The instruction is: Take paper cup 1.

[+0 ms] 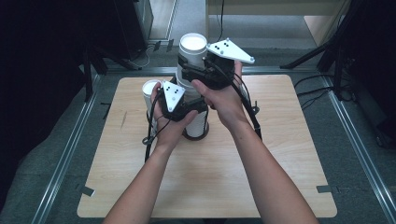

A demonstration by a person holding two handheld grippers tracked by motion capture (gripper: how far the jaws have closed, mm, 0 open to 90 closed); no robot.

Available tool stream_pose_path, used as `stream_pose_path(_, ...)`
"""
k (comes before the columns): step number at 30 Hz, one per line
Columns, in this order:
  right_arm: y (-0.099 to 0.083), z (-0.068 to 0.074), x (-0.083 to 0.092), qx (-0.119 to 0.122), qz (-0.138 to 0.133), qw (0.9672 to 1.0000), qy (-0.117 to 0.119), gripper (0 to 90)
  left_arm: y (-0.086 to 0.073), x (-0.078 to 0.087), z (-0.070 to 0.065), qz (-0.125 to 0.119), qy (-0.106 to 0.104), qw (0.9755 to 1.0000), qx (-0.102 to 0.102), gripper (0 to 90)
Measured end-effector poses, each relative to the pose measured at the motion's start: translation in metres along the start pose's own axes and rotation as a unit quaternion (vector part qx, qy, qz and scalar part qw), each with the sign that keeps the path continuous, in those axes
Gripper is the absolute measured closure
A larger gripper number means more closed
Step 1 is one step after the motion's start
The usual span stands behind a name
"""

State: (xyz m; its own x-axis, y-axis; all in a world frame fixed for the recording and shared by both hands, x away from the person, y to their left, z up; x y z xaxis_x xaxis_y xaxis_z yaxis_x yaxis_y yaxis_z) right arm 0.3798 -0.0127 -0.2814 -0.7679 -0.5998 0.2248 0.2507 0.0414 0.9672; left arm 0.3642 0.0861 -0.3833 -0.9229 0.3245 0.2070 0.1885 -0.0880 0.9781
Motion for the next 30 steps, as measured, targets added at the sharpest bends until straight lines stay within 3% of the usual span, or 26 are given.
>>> stream_pose_path(10, -0.015, -0.007, -0.003, -0.012, 0.015, 0.9998, 0.011, 13.2, 0.000, 0.001, 0.002, -0.003, -0.008, 0.9999, 0.006, 5.9)
stream_pose_path(14, -0.020, -0.009, -0.005, 0.007, 0.032, 0.9994, 0.014, 13.1, 0.000, 0.001, 0.002, -0.004, -0.010, 0.9999, 0.006, 6.2)
stream_pose_path(17, -0.023, -0.011, -0.008, 0.008, 0.043, 0.9987, 0.025, 12.7, -0.001, 0.001, 0.003, -0.005, -0.012, 0.9999, 0.005, 6.7)
stream_pose_path(21, -0.024, -0.014, -0.009, -0.001, 0.041, 0.9985, 0.036, 13.5, -0.001, 0.001, 0.003, -0.005, -0.012, 0.9999, 0.005, 7.0)
stream_pose_path(25, -0.023, -0.011, -0.007, 0.018, 0.024, 0.9993, 0.024, 15.2, -0.001, 0.001, 0.003, -0.008, -0.012, 0.9999, 0.006, 7.3)
stream_pose_path(30, -0.015, -0.009, -0.003, 0.016, 0.010, 0.9997, 0.018, 17.7, -0.001, 0.001, 0.003, -0.009, -0.013, 0.9999, 0.006, 7.4)
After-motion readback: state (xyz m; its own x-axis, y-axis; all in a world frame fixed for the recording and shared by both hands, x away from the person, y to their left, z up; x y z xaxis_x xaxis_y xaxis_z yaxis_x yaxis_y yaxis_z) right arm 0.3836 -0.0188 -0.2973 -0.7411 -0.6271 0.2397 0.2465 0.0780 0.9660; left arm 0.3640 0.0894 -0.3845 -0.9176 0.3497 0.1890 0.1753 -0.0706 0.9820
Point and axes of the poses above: each handheld gripper's, and its own axes: x roughly backward along the jaws, y roughly out of its top, z roughly to its left, the point moved 3 cm from there along -x, roughly forward along the jaws, and after that the axes turned 10 degrees about z, right-handed, at the moved point
